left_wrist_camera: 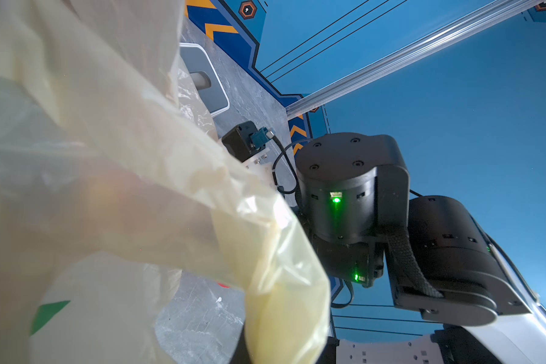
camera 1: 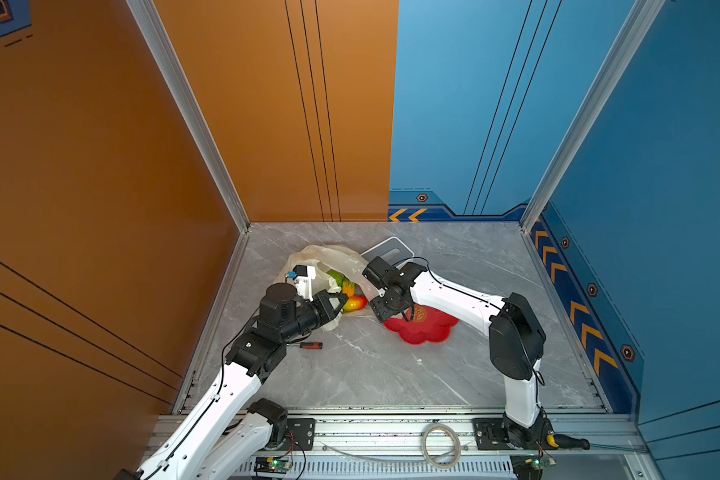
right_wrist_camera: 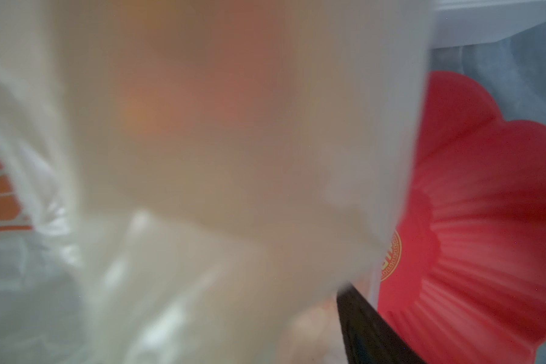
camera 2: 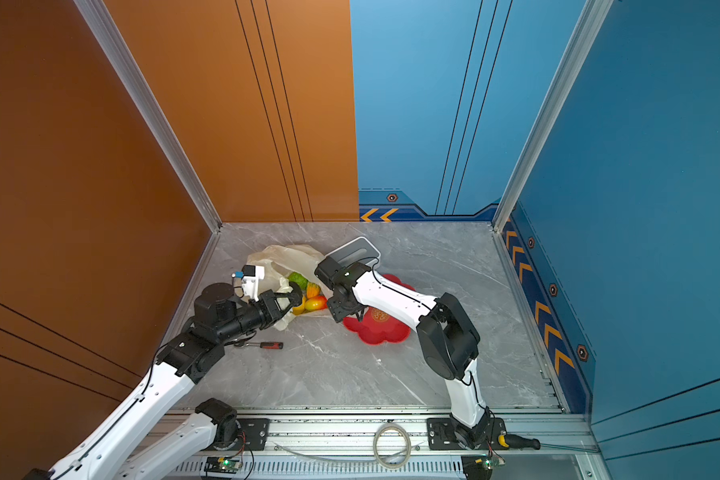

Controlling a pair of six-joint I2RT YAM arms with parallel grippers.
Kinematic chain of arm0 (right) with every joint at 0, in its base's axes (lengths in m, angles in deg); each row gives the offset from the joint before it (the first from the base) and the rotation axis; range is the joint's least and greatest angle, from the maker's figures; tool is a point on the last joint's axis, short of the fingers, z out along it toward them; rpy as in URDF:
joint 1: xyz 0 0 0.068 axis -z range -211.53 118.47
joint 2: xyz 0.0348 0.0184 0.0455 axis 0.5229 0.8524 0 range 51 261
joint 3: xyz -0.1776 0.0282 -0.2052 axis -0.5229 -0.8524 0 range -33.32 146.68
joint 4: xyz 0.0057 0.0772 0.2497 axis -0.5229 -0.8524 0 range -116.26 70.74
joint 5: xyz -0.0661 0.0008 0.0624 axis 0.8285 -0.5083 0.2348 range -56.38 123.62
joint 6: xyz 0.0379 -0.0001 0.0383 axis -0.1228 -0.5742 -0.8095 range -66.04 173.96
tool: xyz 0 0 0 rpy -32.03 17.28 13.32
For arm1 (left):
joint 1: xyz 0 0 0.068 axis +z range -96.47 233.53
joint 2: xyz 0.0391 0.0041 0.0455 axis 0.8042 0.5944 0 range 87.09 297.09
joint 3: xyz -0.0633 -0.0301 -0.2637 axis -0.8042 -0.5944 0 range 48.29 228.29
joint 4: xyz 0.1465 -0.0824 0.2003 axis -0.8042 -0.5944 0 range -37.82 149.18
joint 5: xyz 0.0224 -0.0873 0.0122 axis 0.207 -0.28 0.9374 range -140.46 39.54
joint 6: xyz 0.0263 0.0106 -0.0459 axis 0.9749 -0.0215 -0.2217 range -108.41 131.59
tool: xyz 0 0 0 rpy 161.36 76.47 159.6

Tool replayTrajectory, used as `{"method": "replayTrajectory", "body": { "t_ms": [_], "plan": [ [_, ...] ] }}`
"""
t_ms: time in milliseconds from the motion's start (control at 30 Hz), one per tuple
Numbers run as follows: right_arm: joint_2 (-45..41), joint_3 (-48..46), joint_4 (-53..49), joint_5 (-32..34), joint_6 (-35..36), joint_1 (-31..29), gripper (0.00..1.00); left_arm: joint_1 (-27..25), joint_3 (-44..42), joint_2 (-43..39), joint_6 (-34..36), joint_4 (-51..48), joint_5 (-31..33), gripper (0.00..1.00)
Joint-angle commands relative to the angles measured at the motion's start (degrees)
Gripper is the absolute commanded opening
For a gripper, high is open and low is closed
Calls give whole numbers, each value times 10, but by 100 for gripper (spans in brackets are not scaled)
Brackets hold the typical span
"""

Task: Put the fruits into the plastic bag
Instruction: 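Grasp the bag handle nearest the bowl with the right gripper, then lift the bag upright by both handles with the left and right grippers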

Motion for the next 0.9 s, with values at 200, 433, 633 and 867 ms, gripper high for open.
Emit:
{"method": "replayTrajectory", "body": {
  "t_ms": [200, 433, 633, 867],
  "plan": [
    [-23, -31, 21, -12, -6, -4, 32, 14, 13, -4, 13, -3, -18, 0],
    [-61, -25, 20, -22, -16, -5, 2, 24, 22, -6, 19, -31, -24, 0],
    [-114, 40, 22, -96, -39, 24, 0, 72, 71, 5, 59, -79, -48, 0],
    [-29, 289, 152, -350, -196, 96, 0, 180, 230, 92, 102, -123, -83, 0]
  ]
}}
